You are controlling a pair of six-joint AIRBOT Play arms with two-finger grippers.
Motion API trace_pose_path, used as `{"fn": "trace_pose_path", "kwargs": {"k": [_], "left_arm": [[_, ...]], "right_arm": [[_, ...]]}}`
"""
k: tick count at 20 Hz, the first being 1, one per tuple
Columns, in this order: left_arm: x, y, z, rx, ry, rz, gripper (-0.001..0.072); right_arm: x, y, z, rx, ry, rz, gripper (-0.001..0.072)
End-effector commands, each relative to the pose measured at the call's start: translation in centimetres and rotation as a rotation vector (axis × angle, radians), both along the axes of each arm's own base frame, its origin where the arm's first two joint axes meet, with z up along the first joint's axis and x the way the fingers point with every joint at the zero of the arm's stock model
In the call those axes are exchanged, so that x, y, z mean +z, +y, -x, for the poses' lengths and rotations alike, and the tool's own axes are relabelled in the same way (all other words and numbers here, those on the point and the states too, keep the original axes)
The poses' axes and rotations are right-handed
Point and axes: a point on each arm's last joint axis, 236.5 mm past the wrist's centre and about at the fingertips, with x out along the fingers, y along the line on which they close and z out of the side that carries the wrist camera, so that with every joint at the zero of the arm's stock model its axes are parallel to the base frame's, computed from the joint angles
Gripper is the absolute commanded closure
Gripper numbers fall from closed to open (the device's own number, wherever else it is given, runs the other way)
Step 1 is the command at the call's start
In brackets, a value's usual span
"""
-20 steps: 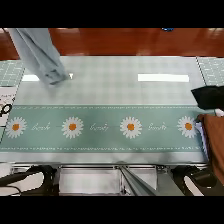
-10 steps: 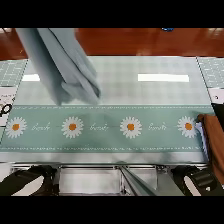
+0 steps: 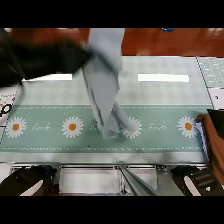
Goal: Fold the shirts.
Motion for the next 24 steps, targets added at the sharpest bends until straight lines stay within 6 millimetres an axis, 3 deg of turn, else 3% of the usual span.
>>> {"fn": "trace_pose_path", "kwargs": {"k": [1,2,3,4,5,6,8,10,11,12,13,14,15,16,18,19,20,22,24], "left_arm": [[-13.8,2.2,1.6,0.041,0.233,-0.119,0.0688],[-18.4,2.7,2.8,0.017,0.306,-0.196,0.0687],[-22.8,3.3,4.3,0.013,0.419,-0.24,0.0612],[-26.0,3.7,5.7,0.021,0.521,-0.268,0.0406],[-28.6,4.5,6.6,0.021,0.582,-0.313,0.0252],[-29.8,5.4,6.9,0.023,0.615,-0.356,0.0202],[-29.0,8.3,5.2,0.066,0.616,-0.408,0.0203],[-24.8,13.5,1.9,0.168,0.544,-0.445,0.0203],[-21.8,17.2,-0.2,0.281,0.494,-0.433,0.0203],[-18.9,20.7,-1.7,0.405,0.442,-0.398,0.0203],[-16.6,24.2,-2.5,0.535,0.408,-0.337,0.0203],[-16.0,26.2,-2.4,0.619,0.429,-0.243,0.0203],[-17.1,26.3,-1.6,0.635,0.503,-0.136,0.0203],[-19.0,24.2,-0.9,0.577,0.589,0.002,0.0203],[-21.6,17.4,0.3,0.315,0.642,0.23,0.0203],[-23.4,15.5,1.0,0.244,0.68,0.271,0.0203],[-25.6,14.3,1.6,0.213,0.747,0.27,0.0203],[-28.9,12.1,2.0,0.146,0.847,0.236,0.0202],[-31.2,10.1,1.8,0.1,0.909,0.192,0.0202]], "right_arm": [[-4.1,1.3,-0.8,0.009,0.078,-0.048,0.03],[-5.9,2.1,-1.3,0.014,0.11,-0.08,0.03],[-7.7,3.0,-1.8,0.023,0.147,-0.113,0.03],[-9.9,4.2,-2.1,0.032,0.207,-0.162,0.03],[-12.1,5.6,-2.2,0.044,0.278,-0.213,0.03],[-14.2,7.0,-2.4,0.069,0.347,-0.255,0.03],[-16.2,7.7,-4.1,0.116,0.392,-0.231,0.0299],[-14.5,4.6,-6.6,0.089,0.377,-0.143,0.0299],[-12.8,1.6,-7.8,0.034,0.349,-0.094,0.0298],[-10.9,-2.7,-8.7,-0.074,0.305,-0.034,0.0299],[-9.7,-7.3,-8.6,-0.206,0.273,0.009,0.0299],[-9.7,-10.8,-7.6,-0.323,0.278,0.016,0.0299],[-11.1,-12.5,-6.2,-0.414,0.318,-0.036,0.0299],[-13.6,-11.9,-5.1,-0.447,0.374,-0.144,0.0299],[-19.1,-6.1,-5.0,-0.338,0.443,-0.37,0.0299],[-21.4,-3.0,-4.6,-0.252,0.477,-0.441,0.0299],[-23.3,-1.1,-3.6,-0.203,0.53,-0.472,0.0299],[-25.9,0.9,-1.6,-0.148,0.633,-0.463,0.0299],[-26.5,2.0,-0.9,-0.096,0.673,-0.442,0.0299]]}}
